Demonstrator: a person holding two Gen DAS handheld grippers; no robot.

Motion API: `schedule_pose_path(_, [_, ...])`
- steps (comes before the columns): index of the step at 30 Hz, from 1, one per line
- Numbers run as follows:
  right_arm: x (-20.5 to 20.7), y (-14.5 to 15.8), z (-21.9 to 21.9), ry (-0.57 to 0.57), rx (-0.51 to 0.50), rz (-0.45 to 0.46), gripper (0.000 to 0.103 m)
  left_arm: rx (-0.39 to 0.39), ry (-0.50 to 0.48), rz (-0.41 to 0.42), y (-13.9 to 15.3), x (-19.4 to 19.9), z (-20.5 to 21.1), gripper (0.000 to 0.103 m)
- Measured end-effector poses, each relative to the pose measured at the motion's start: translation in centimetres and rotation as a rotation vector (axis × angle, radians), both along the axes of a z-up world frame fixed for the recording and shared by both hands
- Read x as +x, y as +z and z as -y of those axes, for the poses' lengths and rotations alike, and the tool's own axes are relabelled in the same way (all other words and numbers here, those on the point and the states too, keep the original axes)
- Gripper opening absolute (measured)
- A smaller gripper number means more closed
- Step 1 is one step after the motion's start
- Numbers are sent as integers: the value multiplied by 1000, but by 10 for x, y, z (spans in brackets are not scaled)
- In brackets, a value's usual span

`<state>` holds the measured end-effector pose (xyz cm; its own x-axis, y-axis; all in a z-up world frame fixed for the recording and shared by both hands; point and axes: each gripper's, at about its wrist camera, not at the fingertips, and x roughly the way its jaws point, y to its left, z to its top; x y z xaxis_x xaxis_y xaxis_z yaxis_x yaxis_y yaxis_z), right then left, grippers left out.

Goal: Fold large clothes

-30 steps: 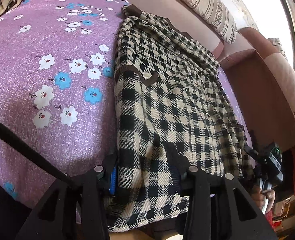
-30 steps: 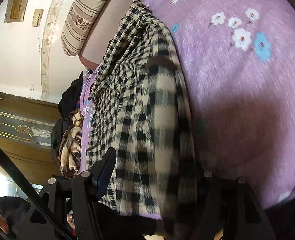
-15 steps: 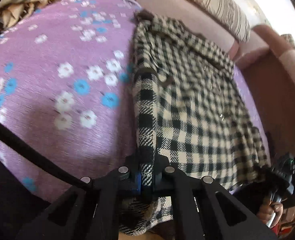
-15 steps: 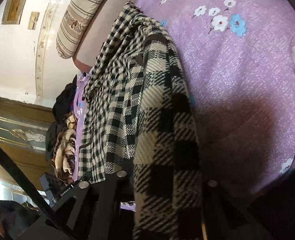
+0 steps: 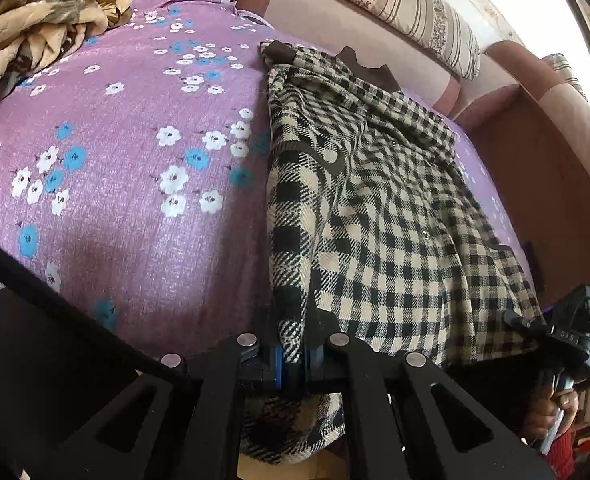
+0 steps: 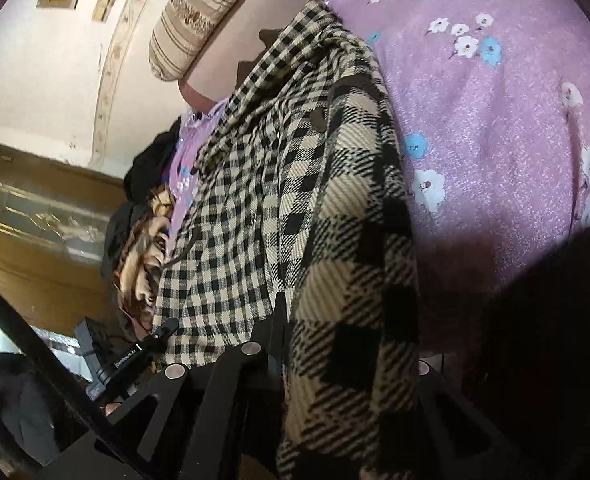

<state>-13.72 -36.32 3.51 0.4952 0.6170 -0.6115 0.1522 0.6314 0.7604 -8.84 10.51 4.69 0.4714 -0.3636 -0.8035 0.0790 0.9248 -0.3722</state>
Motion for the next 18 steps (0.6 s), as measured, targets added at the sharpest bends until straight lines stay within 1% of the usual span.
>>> schedule_pose_path(3, [11, 9, -1, 21, -18, 10, 8, -37, -9, -1, 12, 10, 0, 6])
schedule_pose_path(5, [21, 21, 0, 39, -34, 35, 8, -56, -15, 4, 22, 20, 2, 6])
schedule_pose_path(7, [37, 36, 2, 52, -50, 71, 8, -74, -16, 17, 35, 40, 4, 6])
schedule_pose_path(9, [57, 51, 2, 53, -65, 101, 8, -76, -13, 25, 47, 59, 7, 6])
schedule_pose_path(11, [83, 66, 1, 47, -101, 132, 8, -62, -23, 49, 64, 91, 17, 6])
schedule_pose_path(13, [115, 79, 0, 42, -157, 162, 8, -19, -17, 74, 74, 121, 26, 6])
schedule_pose_path(14, [127, 83, 3, 37, -172, 169, 8, -5, -11, 78, 78, 137, 31, 6])
schedule_pose_path(16, [165, 91, 6, 16, -209, 182, 8, 5, 5, 74, 80, 171, 37, 6])
schedule_pose_path(18, [197, 94, 10, -11, -248, 184, 8, 21, 50, 69, 78, 210, 41, 6])
